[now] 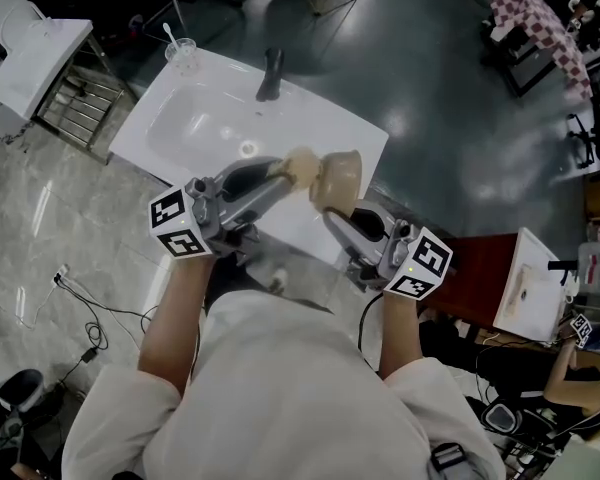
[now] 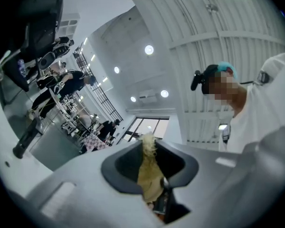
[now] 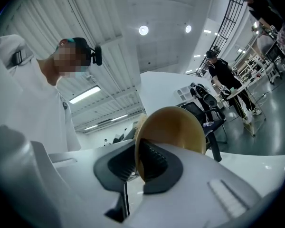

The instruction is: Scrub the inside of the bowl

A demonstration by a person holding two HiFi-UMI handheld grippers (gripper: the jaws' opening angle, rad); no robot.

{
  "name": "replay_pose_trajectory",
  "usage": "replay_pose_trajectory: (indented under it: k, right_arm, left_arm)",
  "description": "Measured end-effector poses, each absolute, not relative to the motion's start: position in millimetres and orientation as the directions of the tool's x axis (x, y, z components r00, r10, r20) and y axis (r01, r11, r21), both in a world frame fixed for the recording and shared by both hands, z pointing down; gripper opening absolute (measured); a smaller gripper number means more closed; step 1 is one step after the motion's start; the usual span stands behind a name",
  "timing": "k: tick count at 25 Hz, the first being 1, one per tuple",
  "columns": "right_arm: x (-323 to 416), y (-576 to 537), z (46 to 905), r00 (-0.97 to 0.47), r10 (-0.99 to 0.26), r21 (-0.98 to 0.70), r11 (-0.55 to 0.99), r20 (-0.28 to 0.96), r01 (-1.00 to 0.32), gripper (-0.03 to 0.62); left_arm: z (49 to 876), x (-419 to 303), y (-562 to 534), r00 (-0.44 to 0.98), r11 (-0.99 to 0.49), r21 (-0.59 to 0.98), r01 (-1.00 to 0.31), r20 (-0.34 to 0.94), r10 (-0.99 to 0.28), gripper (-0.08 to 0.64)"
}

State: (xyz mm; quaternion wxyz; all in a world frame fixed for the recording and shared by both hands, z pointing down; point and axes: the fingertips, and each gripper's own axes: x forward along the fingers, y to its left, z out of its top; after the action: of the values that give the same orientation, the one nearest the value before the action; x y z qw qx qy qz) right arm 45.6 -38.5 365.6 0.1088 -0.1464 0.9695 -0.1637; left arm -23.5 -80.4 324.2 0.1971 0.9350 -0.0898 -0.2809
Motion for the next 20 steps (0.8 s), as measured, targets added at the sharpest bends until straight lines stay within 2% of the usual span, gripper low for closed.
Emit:
replay_pose_trajectory:
  k: [4,9,14,20]
  right_arm:
    - [50,-38,363,-0.93,-0.327,-0.333,0.907,-0.166,-0.259,0.015]
    - [57,-41,366,-0.924,-0.35,-0.337,0.898,-0.157,-0.282,0.018]
    - [58,-52,375,-0.916,-0.375,-0.353,0.884,-0.145,-0.306,0.015]
    - [51,-46,383,-0.928,-0.345,-0.366,0.889,-0.14,-0.275,0.015]
  left_arm:
    - [337,-14,-81,0.856,-0.903,0.42,-0.087,-0.432,-0.284,0.08]
    - [352,-4,-66,0.893,-0.907,0.417,-0.049,-0.388,-0.227,0.08]
    - [343,-6,-61,0.881,-0.912,0.409,0.004,-0.434,-0.191,0.08]
    - [337,-12,-76,0.835,-0.891,0.453,-0.035,-0.477,-0.275,0.08]
